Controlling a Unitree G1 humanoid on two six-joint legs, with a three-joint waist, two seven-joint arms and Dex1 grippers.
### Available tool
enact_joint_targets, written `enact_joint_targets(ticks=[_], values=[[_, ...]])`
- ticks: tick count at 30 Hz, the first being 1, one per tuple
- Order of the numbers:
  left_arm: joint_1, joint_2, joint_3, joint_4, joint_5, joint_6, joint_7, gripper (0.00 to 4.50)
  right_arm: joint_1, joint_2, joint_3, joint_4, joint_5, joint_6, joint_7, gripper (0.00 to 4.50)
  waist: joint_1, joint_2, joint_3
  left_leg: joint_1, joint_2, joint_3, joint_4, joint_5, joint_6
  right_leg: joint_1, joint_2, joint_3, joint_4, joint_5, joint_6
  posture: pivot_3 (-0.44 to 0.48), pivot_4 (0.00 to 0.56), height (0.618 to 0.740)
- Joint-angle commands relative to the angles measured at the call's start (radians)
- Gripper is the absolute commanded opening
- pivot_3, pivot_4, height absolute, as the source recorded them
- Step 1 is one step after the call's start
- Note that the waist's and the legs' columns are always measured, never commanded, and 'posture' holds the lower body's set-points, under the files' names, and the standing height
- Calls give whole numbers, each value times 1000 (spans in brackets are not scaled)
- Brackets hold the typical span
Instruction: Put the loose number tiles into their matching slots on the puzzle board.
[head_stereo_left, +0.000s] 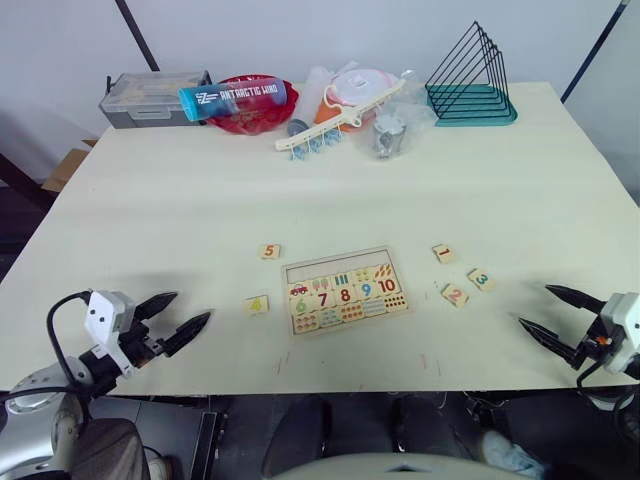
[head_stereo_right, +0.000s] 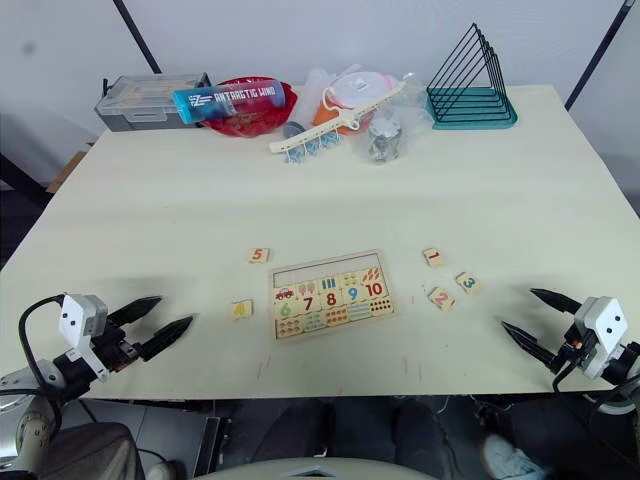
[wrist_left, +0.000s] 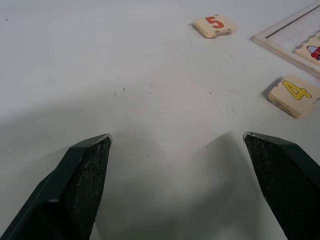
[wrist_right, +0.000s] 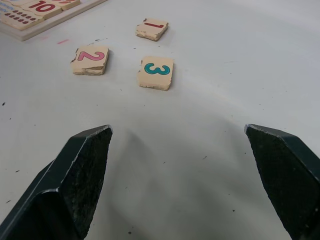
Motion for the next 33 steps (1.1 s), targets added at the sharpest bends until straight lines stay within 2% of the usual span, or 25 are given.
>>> enact_joint_targets(ticks=[1, 5, 9, 19, 23, 28, 33], values=[[-9, 32, -2, -74, -24, 27, -23, 4500, 20, 0, -21, -77, 32, 13, -10, 4426, 0, -1, 0, 0, 0, 0, 0, 0, 0, 0, 0, -1, 0, 0, 0, 0, 150, 740], [-37, 50, -7, -105, -34, 37, -41, 4500, 39, 16, -21, -170, 59, 66, -48, 4426, -1, -1, 0, -1, 1, -1, 0, 0, 0, 0, 0, -1, 0, 0, 0, 0, 150, 740], [-120, 84, -13, -119, -79, 72, -91, 4500, 62, 29, -16, -317, 88, 161, -127, 4426, 1, -1, 1, -2, 1, -2, 0, 0, 0, -1, 0, -2, 0, 0, 0, 0, 150, 740], [-260, 188, -109, -109, -75, 39, -325, 4500, 61, 61, 73, -605, 48, 365, -338, 4426, -1, -2, 1, -3, 0, -2, 0, 0, 0, -1, 1, -3, -1, 0, 0, 0, 150, 740], [-315, 226, -151, -103, -72, 10, -435, 4500, 11, 69, 129, -666, -8, 478, -467, 4426, -2, -2, 1, -3, 0, -3, 0, 0, 0, -1, 1, -3, -1, 0, 0, 0, 150, 740], [-354, 235, -169, -87, -85, 1, -504, 4500, -44, 98, 198, -726, -31, 626, -586, 4426, -2, -2, 1, -4, 0, -3, 0, 0, 0, -2, 2, -3, -1, 1, 1, 0, 150, 740], [-369, 240, -173, -88, -111, 13, -574, 4500, -122, 126, 280, -710, -107, 749, -694, 4426, -4, -2, 2, -4, 0, -4, 0, 0, 0, -2, 2, -4, -1, 1, 1, 0, 150, 740]])
